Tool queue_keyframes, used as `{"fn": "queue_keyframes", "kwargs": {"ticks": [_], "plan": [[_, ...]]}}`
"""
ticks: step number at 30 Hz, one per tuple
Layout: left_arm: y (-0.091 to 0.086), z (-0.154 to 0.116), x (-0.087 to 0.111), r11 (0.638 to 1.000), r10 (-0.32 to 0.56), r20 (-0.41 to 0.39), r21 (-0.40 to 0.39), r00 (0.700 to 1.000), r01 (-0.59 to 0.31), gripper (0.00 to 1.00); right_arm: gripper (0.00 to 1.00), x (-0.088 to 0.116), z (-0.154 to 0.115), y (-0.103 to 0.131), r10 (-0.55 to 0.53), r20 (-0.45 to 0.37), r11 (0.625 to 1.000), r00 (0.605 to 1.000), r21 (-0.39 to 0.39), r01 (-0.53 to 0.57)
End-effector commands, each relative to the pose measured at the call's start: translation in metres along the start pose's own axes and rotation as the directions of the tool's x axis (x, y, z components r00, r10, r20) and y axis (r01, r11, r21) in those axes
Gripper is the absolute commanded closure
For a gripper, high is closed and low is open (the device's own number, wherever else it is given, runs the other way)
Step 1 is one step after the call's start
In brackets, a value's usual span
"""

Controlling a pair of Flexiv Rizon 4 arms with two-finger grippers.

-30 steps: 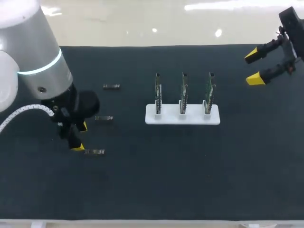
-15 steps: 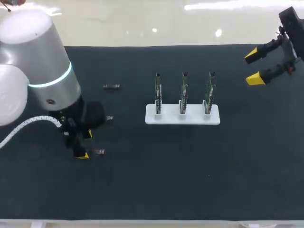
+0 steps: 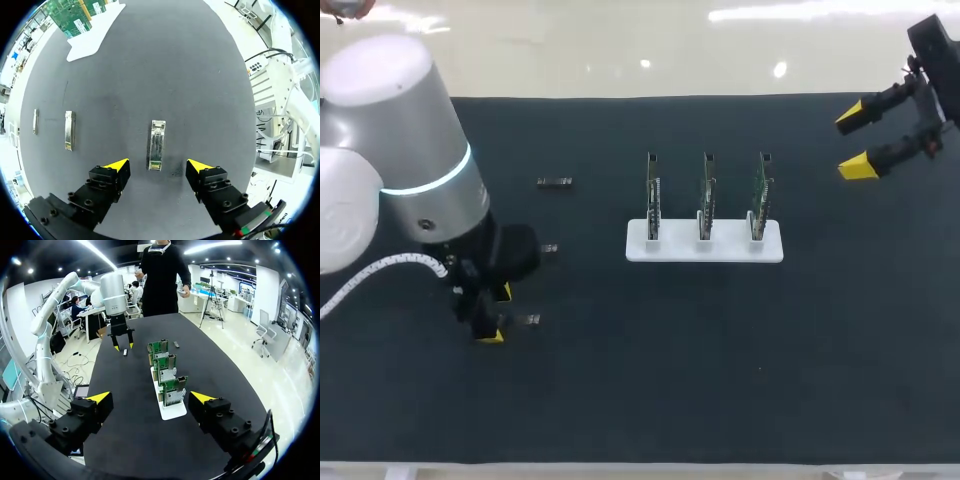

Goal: Pick up the optical module with the left hand, and insert it into the network port with the right hand.

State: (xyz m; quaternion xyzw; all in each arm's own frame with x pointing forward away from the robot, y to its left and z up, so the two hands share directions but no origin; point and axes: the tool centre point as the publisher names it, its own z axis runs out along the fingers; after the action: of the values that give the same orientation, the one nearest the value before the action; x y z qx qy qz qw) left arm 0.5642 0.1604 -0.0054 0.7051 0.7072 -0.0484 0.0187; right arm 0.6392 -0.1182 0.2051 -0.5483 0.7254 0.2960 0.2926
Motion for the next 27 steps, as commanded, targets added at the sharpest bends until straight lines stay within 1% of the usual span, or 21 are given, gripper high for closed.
{"fn": "queue_keyframes", "kwargs": {"ticks": [1,9,10,13,14,15,17,18,20,23,25,27], "plan": [[0.0024,0.0030,-0.0016,1.000,0.000,0.000,0.000,1.000,0.000,0.00,0.00,-0.0001,0.0007,-0.0006,-0.001,0.001,1.000,1.000,-0.002,0.001],[0.0022,0.0052,-0.0048,1.000,0.001,-0.002,0.000,1.000,-0.001,0.00,0.00,-0.0001,0.0007,-0.0006,-0.001,0.001,1.000,1.000,-0.002,0.001],[0.0017,0.0061,-0.0048,1.000,0.005,-0.004,0.000,1.000,-0.005,0.09,0.00,-0.0001,0.0007,-0.0006,-0.001,0.001,1.000,1.000,-0.002,0.001],[0.0014,0.0071,-0.0048,1.000,0.005,-0.006,0.000,1.000,-0.005,0.32,0.00,-0.0001,0.0007,-0.0006,-0.001,0.001,1.000,1.000,-0.002,0.001],[0.0013,0.0073,-0.0048,1.000,0.006,-0.007,-0.001,1.000,-0.006,0.38,0.00,-0.0001,0.0007,-0.0006,-0.001,0.001,1.000,1.000,-0.002,0.001],[0.0012,0.0073,-0.0048,1.000,0.006,-0.007,-0.001,1.000,-0.006,0.40,0.00,-0.0001,0.0007,-0.0006,-0.001,0.001,1.000,1.000,-0.002,0.001],[0.0005,0.0078,-0.0042,1.000,0.007,-0.008,-0.001,1.000,-0.007,0.51,0.00,-0.0001,0.0007,-0.0006,-0.001,0.001,1.000,1.000,-0.002,0.001],[0.0001,0.0085,-0.0035,1.000,0.008,-0.010,-0.001,1.000,-0.008,0.51,0.00,-0.0001,0.0007,-0.0006,-0.001,0.001,1.000,1.000,-0.002,0.001],[-0.0001,0.0100,-0.0023,1.000,0.009,-0.013,-0.002,1.000,-0.009,0.46,0.00,-0.0001,0.0007,-0.0006,-0.001,0.001,1.000,1.000,-0.002,0.001],[0.0001,0.0118,-0.0011,1.000,0.007,-0.018,-0.005,1.000,-0.007,0.55,0.00,-0.0001,0.0007,-0.0006,-0.001,0.001,1.000,1.000,-0.002,0.001],[0.0003,0.0119,-0.0009,1.000,0.004,-0.019,-0.005,1.000,-0.004,0.68,0.00,-0.0001,0.0007,-0.0006,-0.001,0.001,1.000,1.000,-0.002,0.001],[0.0007,0.0115,-0.0009,1.000,0.003,-0.016,-0.008,1.000,-0.003,0.96,0.00,-0.0001,0.0007,-0.0006,-0.001,0.001,1.000,1.000,-0.002,0.001]]}}
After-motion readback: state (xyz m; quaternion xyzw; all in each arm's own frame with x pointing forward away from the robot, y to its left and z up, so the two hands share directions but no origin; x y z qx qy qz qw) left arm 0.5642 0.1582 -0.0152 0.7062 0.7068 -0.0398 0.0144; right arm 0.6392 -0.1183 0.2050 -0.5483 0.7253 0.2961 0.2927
